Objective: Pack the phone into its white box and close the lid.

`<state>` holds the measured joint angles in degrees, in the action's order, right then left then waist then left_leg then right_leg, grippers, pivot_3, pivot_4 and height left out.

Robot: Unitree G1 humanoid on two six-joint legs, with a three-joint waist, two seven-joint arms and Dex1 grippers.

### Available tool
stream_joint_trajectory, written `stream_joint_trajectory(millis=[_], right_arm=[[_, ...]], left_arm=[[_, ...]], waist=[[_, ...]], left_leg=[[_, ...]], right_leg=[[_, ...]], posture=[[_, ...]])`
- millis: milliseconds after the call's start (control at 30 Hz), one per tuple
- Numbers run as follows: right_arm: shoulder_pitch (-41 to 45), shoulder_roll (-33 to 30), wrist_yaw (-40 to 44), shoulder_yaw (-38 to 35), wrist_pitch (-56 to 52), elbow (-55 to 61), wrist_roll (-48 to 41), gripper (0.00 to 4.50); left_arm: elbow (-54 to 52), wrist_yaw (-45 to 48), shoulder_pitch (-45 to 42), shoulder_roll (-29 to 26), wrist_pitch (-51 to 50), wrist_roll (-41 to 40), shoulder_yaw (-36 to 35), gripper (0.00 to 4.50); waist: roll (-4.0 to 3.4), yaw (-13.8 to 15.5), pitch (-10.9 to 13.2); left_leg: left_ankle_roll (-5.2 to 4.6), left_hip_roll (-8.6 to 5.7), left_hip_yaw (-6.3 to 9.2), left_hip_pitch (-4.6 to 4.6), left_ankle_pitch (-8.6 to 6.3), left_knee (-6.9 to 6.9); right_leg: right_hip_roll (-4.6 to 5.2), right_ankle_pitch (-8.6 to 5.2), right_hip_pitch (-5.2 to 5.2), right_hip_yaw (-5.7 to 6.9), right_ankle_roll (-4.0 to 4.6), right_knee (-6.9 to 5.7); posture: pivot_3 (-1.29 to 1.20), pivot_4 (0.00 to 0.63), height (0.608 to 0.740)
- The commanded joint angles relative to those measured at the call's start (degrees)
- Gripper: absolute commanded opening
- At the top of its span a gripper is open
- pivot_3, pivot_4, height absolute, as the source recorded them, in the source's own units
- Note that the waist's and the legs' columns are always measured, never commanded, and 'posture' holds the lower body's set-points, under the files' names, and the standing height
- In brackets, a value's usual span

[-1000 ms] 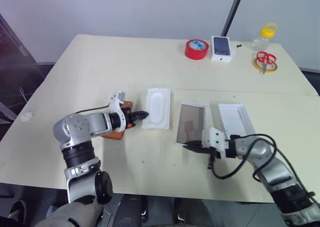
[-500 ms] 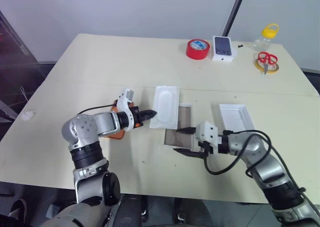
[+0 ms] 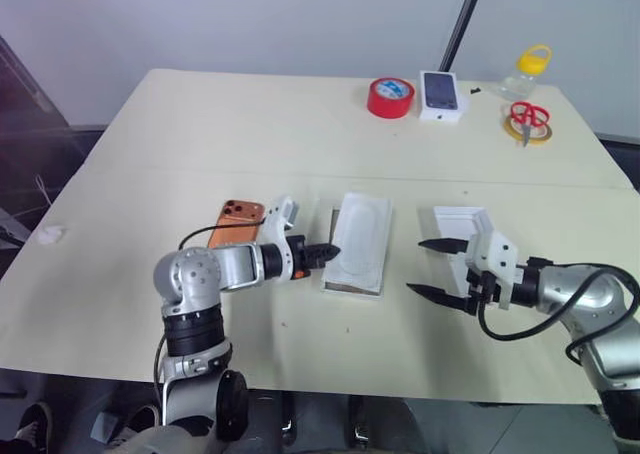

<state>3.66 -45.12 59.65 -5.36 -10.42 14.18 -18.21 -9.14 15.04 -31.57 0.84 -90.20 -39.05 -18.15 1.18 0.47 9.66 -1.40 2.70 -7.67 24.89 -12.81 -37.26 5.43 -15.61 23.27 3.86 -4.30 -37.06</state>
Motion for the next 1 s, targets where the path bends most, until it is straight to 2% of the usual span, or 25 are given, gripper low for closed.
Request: stream_joint_trajectory(millis=[33,133,233,367,567,667,767,867,1000], right_arm=[[0.6,0.4,-0.5,0.1,1.9,-0.4,0.5,3.95],[0.7,0.4,-0.6,0.3,3.2,-1.7,1.1,3.95],[1.4,0.5,-0.7,0.3,4.1,-3.1,1.5,4.01],[3.5,1.5,-1.2,1.2,4.8,-4.5,1.9,4.01],[7.9,6.0,-3.9,3.1,4.3,-6.2,2.0,4.01],[10.6,9.7,-7.1,4.9,4.2,-6.8,3.0,3.08],[13.2,13.9,-11.1,7.8,4.5,-7.2,5.9,1.57],[15.0,15.8,-14.9,12.8,6.4,-9.9,13.3,0.02],[16.7,17.8,-17.5,15.7,5.5,-11.4,16.5,0.02]], left_arm=[[-2.2,-0.3,0.2,0.3,1.8,-0.1,1.5,0.00],[-2.8,-0.7,0.5,0.7,1.4,-0.4,1.1,0.00],[-3.3,-1.0,0.8,0.8,1.5,-0.4,1.2,0.96],[-3.9,-1.2,0.5,0.3,2.1,-0.2,1.5,2.89],[-7.0,0.9,-2.6,-1.0,-0.4,-3.8,-2.4,2.89],[-8.3,2.8,-3.1,-3.3,0.1,-5.7,-3.7,2.95],[-9.4,6.2,-2.3,-9.6,4.1,-5.5,-1.3,2.95],[-8.7,10.4,-0.3,-16.8,13.4,-2.8,1.2,2.95],[-1.0,14.1,0.7,-23.4,20.9,-1.4,-1.1,2.95]], waist=[[0.00,0.3,0.0],[0.00,0.3,0.0],[0.00,0.2,0.0],[0.00,0.1,0.0],[0.01,0.1,0.0],[0.01,0.0,0.0],[0.00,-0.3,0.0],[-0.03,-1.0,0.0],[-0.03,-1.1,0.0]], left_leg=[[0.00,0.00,0.00,0.00,0.00,0.00],[-0.03,-0.05,0.00,0.04,-0.02,-0.02],[-0.03,-0.06,0.00,0.07,-0.02,-0.05],[-0.03,-0.04,0.00,0.06,-0.02,-0.05],[-0.01,-0.01,0.01,0.05,0.00,-0.04],[0.00,-0.01,0.00,0.05,0.00,-0.04],[0.07,0.00,0.01,0.05,0.04,-0.02],[0.35,0.00,0.01,0.05,0.20,0.05],[0.41,-0.03,0.00,0.05,0.18,0.07]], right_leg=[[0.01,0.00,-0.01,0.00,0.00,0.01],[0.06,0.00,-0.02,0.00,0.00,0.05],[0.07,0.00,-0.01,0.00,0.00,0.06],[0.05,0.00,-0.02,0.00,0.00,0.04],[0.01,0.00,0.01,0.01,0.00,0.01],[0.01,0.01,0.01,0.01,-0.02,0.00],[0.01,0.02,0.04,0.01,-0.04,-0.03],[0.00,0.04,0.09,0.01,-0.08,-0.06],[0.07,0.00,0.09,0.01,0.01,-0.04]], posture=[[0.00,0.150,0.733],[0.00,0.150,0.733],[0.00,0.150,0.733],[0.00,0.150,0.733],[0.00,0.150,0.733],[0.00,0.150,0.733],[0.00,0.150,0.733],[0.00,0.150,0.733],[0.00,0.150,0.733]])
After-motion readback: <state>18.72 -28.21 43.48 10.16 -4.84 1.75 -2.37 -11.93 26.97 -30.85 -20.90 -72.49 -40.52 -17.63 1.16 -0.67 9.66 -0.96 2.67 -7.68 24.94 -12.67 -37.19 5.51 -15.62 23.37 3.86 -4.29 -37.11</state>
